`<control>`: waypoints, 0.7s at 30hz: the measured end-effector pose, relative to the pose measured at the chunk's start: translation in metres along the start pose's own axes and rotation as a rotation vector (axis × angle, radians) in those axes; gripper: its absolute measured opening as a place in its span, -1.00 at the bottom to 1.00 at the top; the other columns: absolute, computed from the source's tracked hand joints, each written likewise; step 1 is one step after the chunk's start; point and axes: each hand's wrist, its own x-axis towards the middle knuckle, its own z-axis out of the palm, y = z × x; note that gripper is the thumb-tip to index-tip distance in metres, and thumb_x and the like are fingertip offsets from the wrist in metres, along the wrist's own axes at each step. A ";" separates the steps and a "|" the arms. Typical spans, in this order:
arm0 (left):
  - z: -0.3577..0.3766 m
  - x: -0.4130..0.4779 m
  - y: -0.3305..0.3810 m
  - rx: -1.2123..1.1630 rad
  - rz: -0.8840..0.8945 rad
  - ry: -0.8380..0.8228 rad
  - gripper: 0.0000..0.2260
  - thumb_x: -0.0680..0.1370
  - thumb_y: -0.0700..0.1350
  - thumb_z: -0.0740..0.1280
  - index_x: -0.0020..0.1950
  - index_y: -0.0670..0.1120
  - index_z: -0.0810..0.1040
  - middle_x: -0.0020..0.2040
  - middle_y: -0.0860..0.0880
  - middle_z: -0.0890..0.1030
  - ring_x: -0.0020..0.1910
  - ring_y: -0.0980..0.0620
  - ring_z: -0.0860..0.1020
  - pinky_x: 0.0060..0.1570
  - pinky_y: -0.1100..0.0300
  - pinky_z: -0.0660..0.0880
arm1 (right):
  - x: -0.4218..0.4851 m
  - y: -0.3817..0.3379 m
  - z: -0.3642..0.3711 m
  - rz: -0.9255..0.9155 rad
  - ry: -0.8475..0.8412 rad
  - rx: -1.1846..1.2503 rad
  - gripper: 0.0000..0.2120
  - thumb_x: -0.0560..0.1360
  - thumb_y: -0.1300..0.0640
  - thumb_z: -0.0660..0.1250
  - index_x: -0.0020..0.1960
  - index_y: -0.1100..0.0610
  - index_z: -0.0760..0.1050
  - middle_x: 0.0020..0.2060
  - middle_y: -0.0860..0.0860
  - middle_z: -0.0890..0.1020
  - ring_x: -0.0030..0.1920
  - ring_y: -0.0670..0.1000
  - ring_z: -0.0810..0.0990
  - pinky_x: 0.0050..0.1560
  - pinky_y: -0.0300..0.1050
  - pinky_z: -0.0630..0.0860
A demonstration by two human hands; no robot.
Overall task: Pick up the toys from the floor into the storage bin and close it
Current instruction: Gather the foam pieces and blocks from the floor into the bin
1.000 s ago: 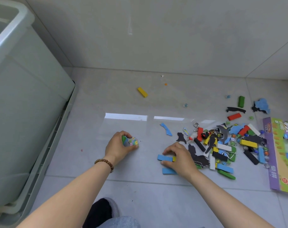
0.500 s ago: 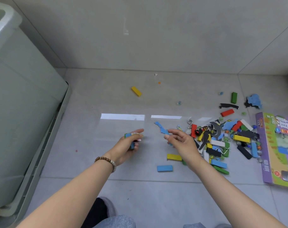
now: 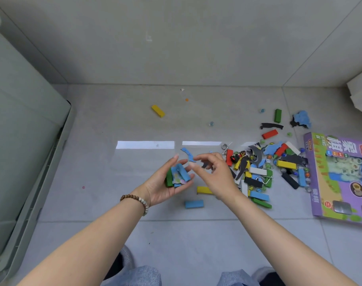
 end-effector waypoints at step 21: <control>-0.003 0.001 -0.014 0.101 0.031 0.042 -0.54 0.52 0.28 0.17 0.15 -0.06 0.53 0.03 -0.08 0.65 -0.01 -0.04 0.62 -0.02 0.08 0.61 | -0.020 -0.004 0.020 0.053 -0.055 0.084 -0.83 0.34 0.08 0.52 -0.13 0.04 0.57 -0.08 0.00 0.51 -0.22 -0.18 0.37 -0.18 -0.46 0.33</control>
